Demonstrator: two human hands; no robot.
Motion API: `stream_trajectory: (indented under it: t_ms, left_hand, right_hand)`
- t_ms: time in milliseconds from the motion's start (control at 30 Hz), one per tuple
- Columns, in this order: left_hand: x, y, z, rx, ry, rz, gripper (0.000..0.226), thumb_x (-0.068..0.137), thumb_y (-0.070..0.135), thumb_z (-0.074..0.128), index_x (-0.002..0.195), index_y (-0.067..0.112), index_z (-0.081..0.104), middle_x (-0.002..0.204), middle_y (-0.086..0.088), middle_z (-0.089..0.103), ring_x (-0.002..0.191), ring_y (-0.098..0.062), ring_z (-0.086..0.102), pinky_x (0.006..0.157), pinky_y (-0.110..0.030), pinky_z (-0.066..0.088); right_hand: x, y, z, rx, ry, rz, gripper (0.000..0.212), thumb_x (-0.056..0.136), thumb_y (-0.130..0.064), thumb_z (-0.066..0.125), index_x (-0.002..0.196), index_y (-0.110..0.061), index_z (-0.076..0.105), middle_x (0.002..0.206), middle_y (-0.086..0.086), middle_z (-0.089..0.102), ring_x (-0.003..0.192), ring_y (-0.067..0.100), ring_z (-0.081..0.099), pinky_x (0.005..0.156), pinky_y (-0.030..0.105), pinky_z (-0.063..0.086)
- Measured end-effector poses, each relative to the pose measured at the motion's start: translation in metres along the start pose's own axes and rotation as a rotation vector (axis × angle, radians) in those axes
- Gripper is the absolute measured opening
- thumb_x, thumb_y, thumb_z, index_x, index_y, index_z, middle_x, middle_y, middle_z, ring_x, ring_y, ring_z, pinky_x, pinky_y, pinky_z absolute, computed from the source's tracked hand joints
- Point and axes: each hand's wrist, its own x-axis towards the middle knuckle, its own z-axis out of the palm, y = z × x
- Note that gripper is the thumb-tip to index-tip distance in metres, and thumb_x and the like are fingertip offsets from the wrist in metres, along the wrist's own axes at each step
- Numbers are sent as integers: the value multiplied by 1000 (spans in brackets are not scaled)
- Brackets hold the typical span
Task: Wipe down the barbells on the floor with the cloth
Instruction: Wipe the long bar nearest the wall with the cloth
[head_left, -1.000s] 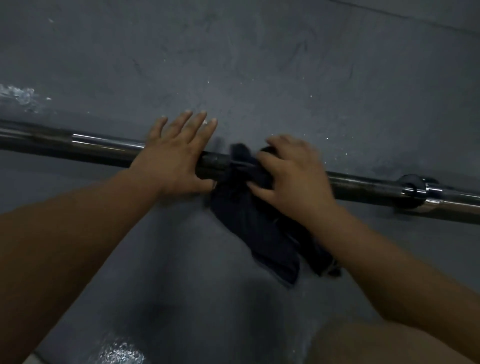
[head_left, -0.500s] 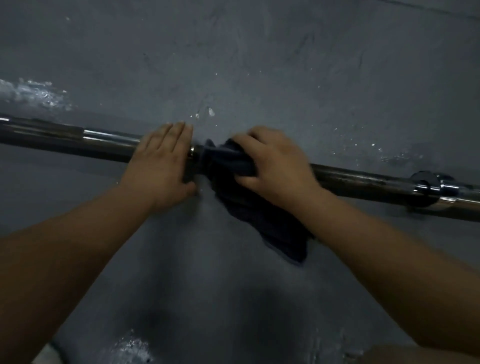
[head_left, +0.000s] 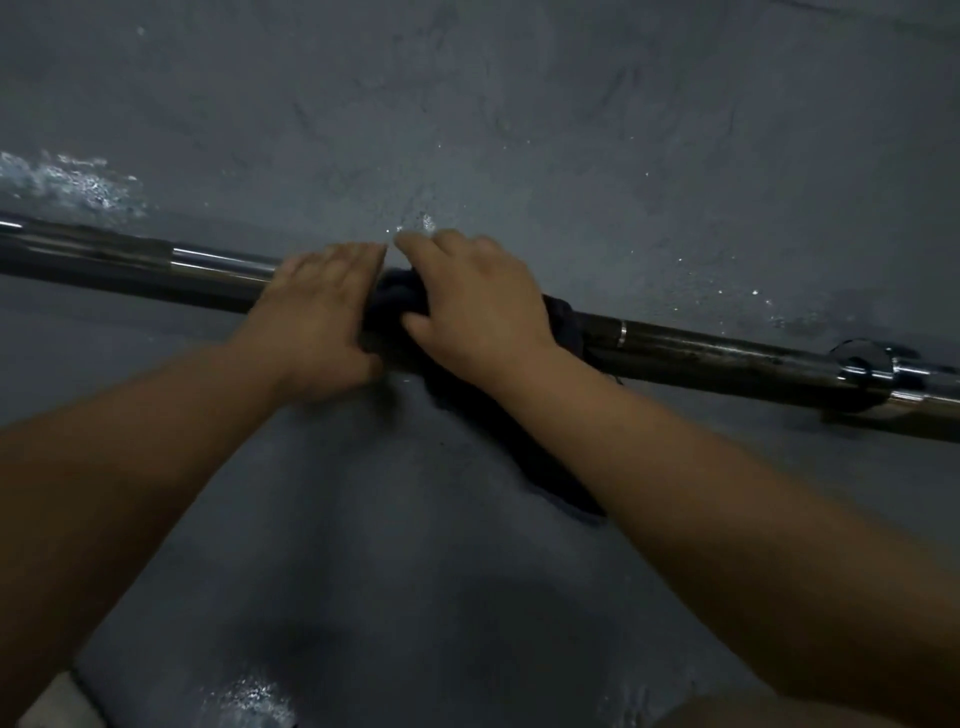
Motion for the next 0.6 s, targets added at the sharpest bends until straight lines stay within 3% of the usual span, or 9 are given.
stream_trajectory:
  t_ms: [133, 333, 467, 533, 600]
  left_hand:
    - [-20, -17, 5, 120, 51, 32, 111, 59, 34, 85, 150, 4, 29, 152, -21, 35, 140, -38, 31, 116, -49, 19]
    - [-34, 7, 18, -29, 198, -62, 93, 57, 46, 53, 138, 1, 41, 139, -21, 45, 130, -40, 38, 114, -52, 23]
    - [-49, 21, 20, -24, 253, -151, 81, 61, 38, 58, 132, 2, 45, 133, -25, 47, 126, -43, 40, 111, -52, 28]
    - [-42, 46, 17, -32, 287, -135, 72, 63, 35, 59, 127, 3, 49, 124, -25, 51, 115, -43, 47, 105, -52, 32]
    - [-33, 81, 23, -38, 252, 17, 66, 63, 33, 58, 123, 6, 53, 117, -19, 56, 106, -39, 53, 100, -48, 34]
  right_hand:
    - [-82, 83, -25, -35, -59, -44, 62, 79, -45, 61, 136, -21, 56, 126, 9, 60, 102, 34, 59, 84, 41, 51]
    - [-185, 207, -86, -71, -39, 363, 59, 69, -39, 53, 118, -8, 67, 112, 17, 65, 101, 39, 61, 91, 41, 45]
    - [-159, 165, -72, 232, 268, 571, 45, 69, -19, 54, 110, -10, 68, 105, 10, 67, 99, 28, 61, 86, 26, 42]
    - [-122, 107, -49, 341, 233, 466, 49, 67, -22, 54, 114, -16, 67, 111, 6, 69, 102, 26, 63, 90, 30, 49]
    - [-97, 53, -24, 307, 92, 202, 47, 70, -28, 60, 115, -18, 67, 111, 5, 70, 100, 28, 64, 86, 36, 52]
